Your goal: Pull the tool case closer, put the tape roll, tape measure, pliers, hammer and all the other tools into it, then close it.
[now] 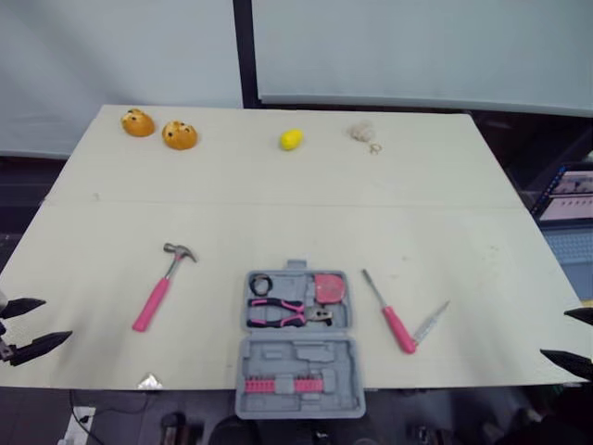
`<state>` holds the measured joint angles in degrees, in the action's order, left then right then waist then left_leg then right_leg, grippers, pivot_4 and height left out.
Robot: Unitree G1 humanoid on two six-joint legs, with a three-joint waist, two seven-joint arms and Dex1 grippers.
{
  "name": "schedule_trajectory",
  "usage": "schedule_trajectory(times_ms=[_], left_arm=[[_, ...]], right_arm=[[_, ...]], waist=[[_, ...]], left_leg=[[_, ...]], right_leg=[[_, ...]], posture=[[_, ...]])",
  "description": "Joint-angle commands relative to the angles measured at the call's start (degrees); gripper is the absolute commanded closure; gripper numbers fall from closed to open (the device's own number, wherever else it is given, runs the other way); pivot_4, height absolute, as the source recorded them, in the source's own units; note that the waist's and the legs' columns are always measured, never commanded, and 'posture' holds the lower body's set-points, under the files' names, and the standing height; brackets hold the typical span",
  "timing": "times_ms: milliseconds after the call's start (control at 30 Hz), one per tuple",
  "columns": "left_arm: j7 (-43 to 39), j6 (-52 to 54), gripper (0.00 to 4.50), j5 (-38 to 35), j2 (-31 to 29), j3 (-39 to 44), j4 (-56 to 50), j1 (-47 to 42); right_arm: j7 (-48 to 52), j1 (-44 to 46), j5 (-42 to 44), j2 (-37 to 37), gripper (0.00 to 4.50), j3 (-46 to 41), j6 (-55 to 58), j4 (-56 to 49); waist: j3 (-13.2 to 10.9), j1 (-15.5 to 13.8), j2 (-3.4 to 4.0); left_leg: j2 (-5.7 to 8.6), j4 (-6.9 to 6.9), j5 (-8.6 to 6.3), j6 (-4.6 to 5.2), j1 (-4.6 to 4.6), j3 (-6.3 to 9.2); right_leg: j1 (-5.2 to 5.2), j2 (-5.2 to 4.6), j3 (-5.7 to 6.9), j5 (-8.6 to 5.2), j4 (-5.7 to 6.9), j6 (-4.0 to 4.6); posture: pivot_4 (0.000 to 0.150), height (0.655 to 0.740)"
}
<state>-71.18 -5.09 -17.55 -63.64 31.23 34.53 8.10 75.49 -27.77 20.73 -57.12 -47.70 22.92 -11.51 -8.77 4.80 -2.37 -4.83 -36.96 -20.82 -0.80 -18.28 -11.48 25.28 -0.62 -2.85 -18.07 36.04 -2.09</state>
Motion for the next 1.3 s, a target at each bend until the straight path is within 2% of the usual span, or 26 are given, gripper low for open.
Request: schedule_trajectory(times_ms=[33, 200, 367, 467, 733, 833, 1067, 1300], left_arm=[[-2.1, 0.1, 0.00, -0.8, 0.0, -1.4, -8.6, 1.1], [-3.2, 3.8, 0.00, -1.9, 3.6, -9.8, -24.6, 0.6], [-4.5, 6.3, 0.00, -0.8, 6.9, -20.9, -35.3, -4.2], [-5.8, 4.0, 0.00, 1.6, 9.2, -26.8, -33.9, -8.1], [-6.3, -1.8, 0.00, 6.5, 15.8, -35.7, -24.0, -18.6], [-5.7, -4.3, 0.85, 8.7, 17.8, -37.7, -20.5, -20.5], [-4.4, -6.0, 4.46, 11.1, 20.4, -39.9, -15.2, -23.3], [-2.4, -6.5, 4.46, 13.4, 22.9, -41.6, -13.4, -24.4]], right_arm=[[-1.0, 1.8, 2.7, 0.1, 0.06, 3.7, 1.4, -5.7], [-4.3, 5.4, 5.6, 1.3, 0.06, 13.8, 5.0, -15.1], [-8.6, 10.4, 4.2, 2.4, 0.06, 26.2, 5.7, -19.6], [-11.9, 15.0, 0.1, 4.0, 0.06, 34.5, 3.4, -18.0], [-15.8, 24.3, -8.1, 7.3, 0.06, 49.5, -0.6, -10.8], [-16.4, 26.5, -10.1, 8.2, 0.88, 52.6, -1.7, -8.3], [-17.2, 29.8, -12.5, 10.1, 4.49, 57.0, -2.1, -5.2], [-18.3, 32.4, -13.8, 12.2, 4.49, 59.6, -1.7, -2.5]], waist=[[0.0, 0.0, 0.05], [-0.2, -0.1, 0.50], [-0.2, -0.1, 0.49], [-0.3, 0.0, 0.50], [-0.3, 0.0, 0.53], [-0.3, 0.1, 0.52], [-0.3, 0.0, 0.52], [-0.3, 0.0, 0.52]], left_leg=[[-0.01, -0.01, 0.00, -0.01, -0.04, 0.00], [0.07, -0.10, 0.01, -0.01, -0.06, -0.03], [0.08, -0.21, 0.05, 0.00, -0.06, -0.01], [0.13, -0.27, 0.09, 0.04, -0.03, -0.06], [0.13, -0.65, 0.21, 0.10, -0.04, -0.25], [0.11, -0.87, 0.20, 0.13, -0.06, -0.24], [0.06, -1.02, 0.19, 0.14, -0.06, -0.22], [0.04, -1.05, 0.19, 0.15, -0.07, -0.23]], right_leg=[[0.04, 0.02, 0.01, 0.03, 0.01, -0.04], [0.00, -0.02, -0.06, 0.34, 0.05, -0.60], [0.00, 0.07, -0.07, 0.44, 0.14, -0.77], [-0.04, 0.09, -0.16, 0.45, 0.17, -0.78], [0.07, 0.17, -0.34, 0.49, 0.55, -0.87], [0.08, 0.16, -0.37, 0.49, 0.75, -0.87], [0.12, 0.16, -0.39, 0.48, 0.97, -0.85], [0.13, 0.16, -0.37, 0.48, 1.00, -0.86]], posture=[[0.150, 0.7400], [0.150, 0.7400], [0.150, 0.7400], [0.150, 0.7400], [0.150, 0.7400], [0.150, 0.7400], [0.150, 0.7400], [0.150, 0.7400]])
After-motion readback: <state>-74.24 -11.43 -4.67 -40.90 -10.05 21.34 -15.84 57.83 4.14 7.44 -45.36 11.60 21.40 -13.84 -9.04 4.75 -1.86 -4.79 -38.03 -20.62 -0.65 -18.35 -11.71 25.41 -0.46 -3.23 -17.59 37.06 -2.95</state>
